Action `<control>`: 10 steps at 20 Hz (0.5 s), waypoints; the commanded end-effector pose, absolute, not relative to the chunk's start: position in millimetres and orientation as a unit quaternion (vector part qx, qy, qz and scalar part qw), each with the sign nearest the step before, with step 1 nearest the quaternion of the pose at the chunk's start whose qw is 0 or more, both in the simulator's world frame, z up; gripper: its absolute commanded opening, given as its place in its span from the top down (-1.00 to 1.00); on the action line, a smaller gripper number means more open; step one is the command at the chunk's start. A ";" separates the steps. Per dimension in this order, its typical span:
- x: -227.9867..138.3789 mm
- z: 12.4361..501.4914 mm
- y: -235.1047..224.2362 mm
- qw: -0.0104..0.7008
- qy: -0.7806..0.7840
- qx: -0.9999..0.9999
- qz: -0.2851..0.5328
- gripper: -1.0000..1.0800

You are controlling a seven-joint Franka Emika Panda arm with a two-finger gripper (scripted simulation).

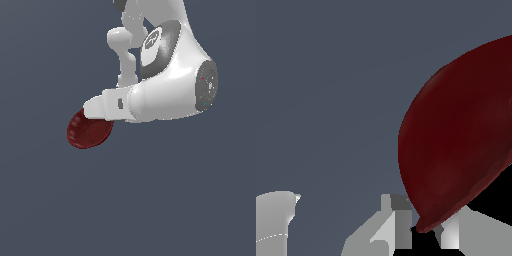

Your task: Pick up the object and move it to a goal position.

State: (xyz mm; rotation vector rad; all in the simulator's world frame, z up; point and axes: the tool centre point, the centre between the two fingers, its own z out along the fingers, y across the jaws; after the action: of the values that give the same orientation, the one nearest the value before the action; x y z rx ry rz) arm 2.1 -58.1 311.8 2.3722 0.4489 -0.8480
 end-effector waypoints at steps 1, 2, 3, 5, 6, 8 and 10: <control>2.1 321.1 -61.4 0.288 0.168 0.888 -0.317 1.00; 2.2 322.4 -62.0 0.288 0.168 0.888 -0.317 1.00; 2.2 322.8 -62.2 0.288 0.168 0.888 -0.317 1.00; 2.1 320.3 -61.5 0.288 0.168 0.888 -0.317 1.00; 2.2 321.9 -62.2 0.288 0.168 0.888 -0.317 1.00; 2.4 327.9 -64.8 0.288 0.168 0.888 -0.317 1.00; 2.5 338.0 -69.2 0.288 0.168 0.888 -0.317 1.00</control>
State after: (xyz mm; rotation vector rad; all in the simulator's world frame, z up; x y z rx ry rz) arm 2.2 -65.6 329.3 2.3699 0.4522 -0.8522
